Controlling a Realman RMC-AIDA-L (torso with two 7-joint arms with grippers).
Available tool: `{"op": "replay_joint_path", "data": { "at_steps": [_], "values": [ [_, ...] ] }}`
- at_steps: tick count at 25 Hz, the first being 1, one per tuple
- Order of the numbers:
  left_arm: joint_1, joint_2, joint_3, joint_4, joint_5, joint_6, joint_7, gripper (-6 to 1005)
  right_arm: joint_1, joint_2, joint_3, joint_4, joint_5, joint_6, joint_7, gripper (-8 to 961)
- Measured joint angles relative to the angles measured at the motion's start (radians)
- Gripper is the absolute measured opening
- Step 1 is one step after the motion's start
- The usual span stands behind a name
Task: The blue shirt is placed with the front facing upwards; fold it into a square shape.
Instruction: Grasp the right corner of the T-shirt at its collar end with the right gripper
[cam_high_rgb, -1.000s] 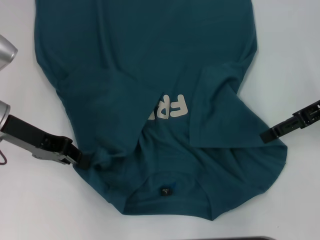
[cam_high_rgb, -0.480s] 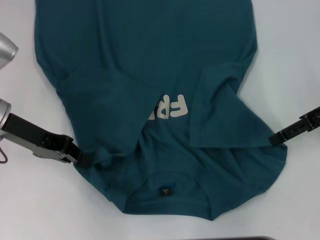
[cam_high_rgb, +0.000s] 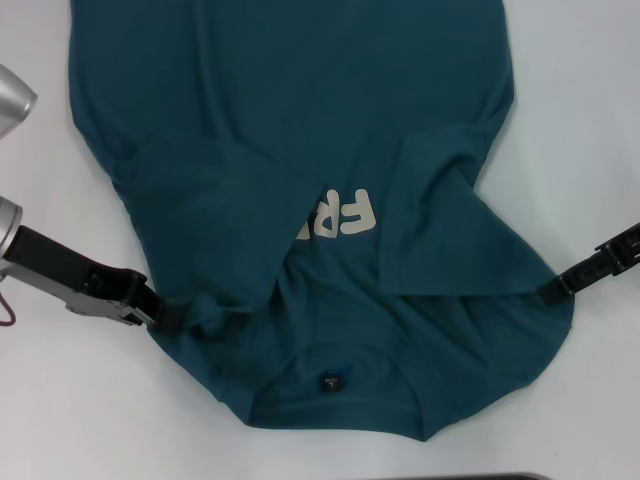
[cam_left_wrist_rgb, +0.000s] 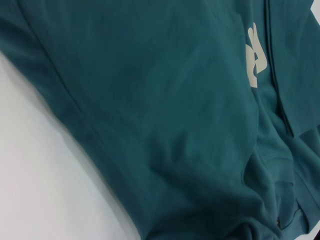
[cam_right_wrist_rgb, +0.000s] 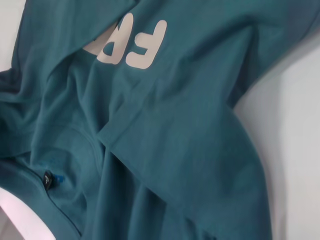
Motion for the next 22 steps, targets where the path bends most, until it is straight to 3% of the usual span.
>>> {"op": "replay_joint_path", "data": {
  "at_steps": [8, 22],
  "values": [
    [-0.002, 0.0, 0.0, 0.0, 0.0, 0.0, 0.0, 36, -0.001, 0.015, -0.01, 0.002, 0.0, 0.016, -0.024, 859],
    [-0.008, 0.0, 0.0, 0.0, 0.0, 0.002, -0.005, 36, 0.004, 0.019, -0.025, 0.008, 0.0, 0.011, -0.036, 859]
  ]
}}
